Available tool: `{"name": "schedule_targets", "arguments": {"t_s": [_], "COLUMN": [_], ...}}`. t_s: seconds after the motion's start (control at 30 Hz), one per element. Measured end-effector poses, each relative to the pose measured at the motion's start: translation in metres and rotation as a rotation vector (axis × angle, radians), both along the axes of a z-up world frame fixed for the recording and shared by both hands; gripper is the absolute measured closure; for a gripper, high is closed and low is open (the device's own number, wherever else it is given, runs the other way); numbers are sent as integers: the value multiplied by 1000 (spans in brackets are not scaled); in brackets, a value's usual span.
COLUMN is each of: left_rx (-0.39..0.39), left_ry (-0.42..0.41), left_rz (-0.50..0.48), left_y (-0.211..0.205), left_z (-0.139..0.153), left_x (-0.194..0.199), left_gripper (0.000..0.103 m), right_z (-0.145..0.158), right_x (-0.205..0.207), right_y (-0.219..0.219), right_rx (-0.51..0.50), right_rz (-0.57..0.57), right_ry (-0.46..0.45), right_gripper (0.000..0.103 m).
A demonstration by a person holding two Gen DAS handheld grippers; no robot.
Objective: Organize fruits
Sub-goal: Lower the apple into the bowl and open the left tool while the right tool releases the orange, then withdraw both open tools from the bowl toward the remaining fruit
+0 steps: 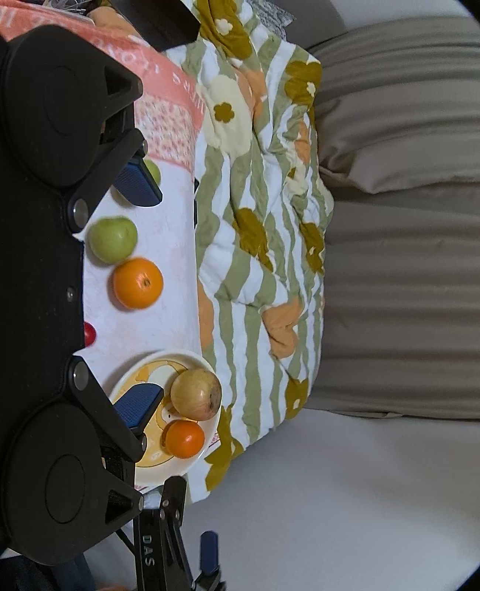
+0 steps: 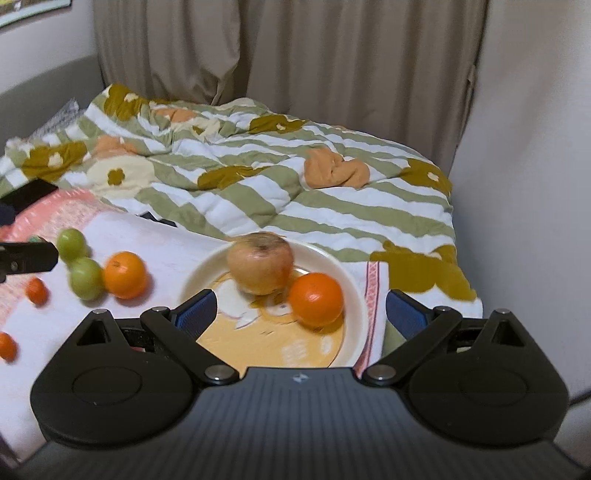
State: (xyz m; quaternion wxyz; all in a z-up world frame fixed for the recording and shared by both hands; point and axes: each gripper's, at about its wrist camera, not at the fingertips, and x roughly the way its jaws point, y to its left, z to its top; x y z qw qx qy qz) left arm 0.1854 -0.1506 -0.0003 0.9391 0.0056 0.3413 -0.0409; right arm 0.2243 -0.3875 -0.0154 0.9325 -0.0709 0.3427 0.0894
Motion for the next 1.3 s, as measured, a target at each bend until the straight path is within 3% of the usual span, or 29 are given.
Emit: {"name": "schedule_targets", "arguments": {"t_s": [0.27,0.47,0.77,1.07,1.17,1.3], "left_rx": [-8,-7,39,59,53,38], "left_ry": [-46,-47,19,61,81,109], "left_rz": [-17,-32,-14,-10,-2,-2], "left_y": [41,78,123,131,130,125], "left_z": [17,14,-25,-82,-98,-117], "left_x": [-51,-88,-115,-112,-108,-101], "left_gripper": [0,0,0,1,3,14], "right_z": [30,35,0,-56,-75,-94], "right_x": [-70,-114,-152,-145,-138,-130], "right_y": [39,77,127,148,156,164], "right_rx": [34,50,63,82,69,61], "right_rz": [-76,-100,-100,-64,-40,-11], "right_ry": [-8,-10,36,74,84,94], "right_gripper": [0,0,0,0,0,0]}}
